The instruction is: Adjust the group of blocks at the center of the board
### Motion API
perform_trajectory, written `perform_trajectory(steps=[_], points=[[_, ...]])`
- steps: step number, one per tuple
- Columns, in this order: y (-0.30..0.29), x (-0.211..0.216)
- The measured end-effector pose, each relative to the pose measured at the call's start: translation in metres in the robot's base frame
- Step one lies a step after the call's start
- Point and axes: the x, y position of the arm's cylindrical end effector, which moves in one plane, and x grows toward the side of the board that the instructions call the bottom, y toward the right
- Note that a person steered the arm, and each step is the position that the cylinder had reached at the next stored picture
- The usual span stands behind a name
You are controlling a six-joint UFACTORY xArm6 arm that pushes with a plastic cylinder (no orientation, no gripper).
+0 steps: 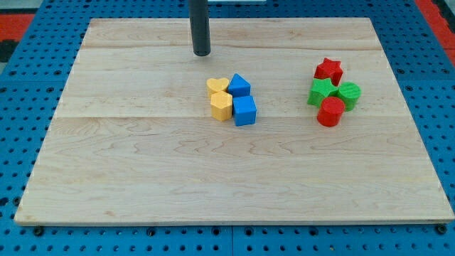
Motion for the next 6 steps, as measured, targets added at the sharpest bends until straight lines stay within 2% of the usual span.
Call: perform_trajectory(steps=[1,3,4,6], points=[[0.013,0.000],[0.115,0.000],[0.116,0.000],[0.160,0.005]])
